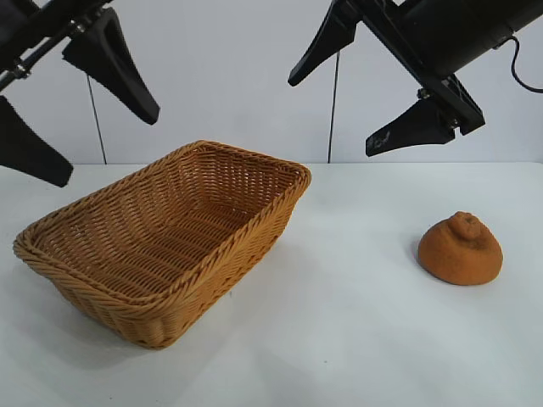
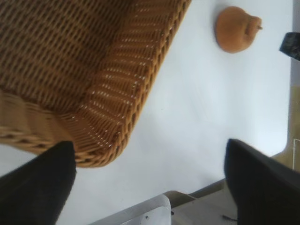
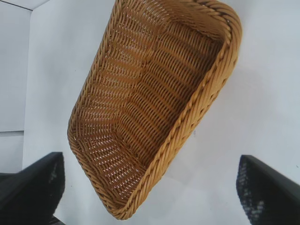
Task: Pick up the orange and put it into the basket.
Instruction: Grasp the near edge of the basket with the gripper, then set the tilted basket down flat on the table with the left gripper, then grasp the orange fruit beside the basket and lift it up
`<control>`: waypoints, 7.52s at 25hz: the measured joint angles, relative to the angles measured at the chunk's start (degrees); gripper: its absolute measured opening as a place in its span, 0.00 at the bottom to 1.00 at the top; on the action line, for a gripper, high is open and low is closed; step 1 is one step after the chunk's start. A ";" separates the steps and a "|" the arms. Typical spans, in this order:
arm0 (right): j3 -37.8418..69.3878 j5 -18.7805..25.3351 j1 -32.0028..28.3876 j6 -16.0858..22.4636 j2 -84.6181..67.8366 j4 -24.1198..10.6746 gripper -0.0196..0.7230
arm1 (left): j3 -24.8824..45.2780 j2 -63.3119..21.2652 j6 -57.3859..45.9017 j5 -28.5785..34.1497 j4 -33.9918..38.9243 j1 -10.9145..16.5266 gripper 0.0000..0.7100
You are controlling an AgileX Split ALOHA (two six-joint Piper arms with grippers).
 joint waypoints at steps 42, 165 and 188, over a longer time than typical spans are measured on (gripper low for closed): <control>0.00 -0.12 0.00 0.00 0.00 0.00 0.95 | 13.47 6.02 -63.13 -19.39 26.40 -7.49 0.86; 0.00 2.33 0.00 0.00 0.00 -0.10 0.95 | -10.50 -1.04 4.94 21.76 32.69 12.32 0.92; 0.00 2.61 0.00 0.00 0.00 -0.18 0.95 | 29.63 -64.11 5.12 14.90 32.62 12.32 0.92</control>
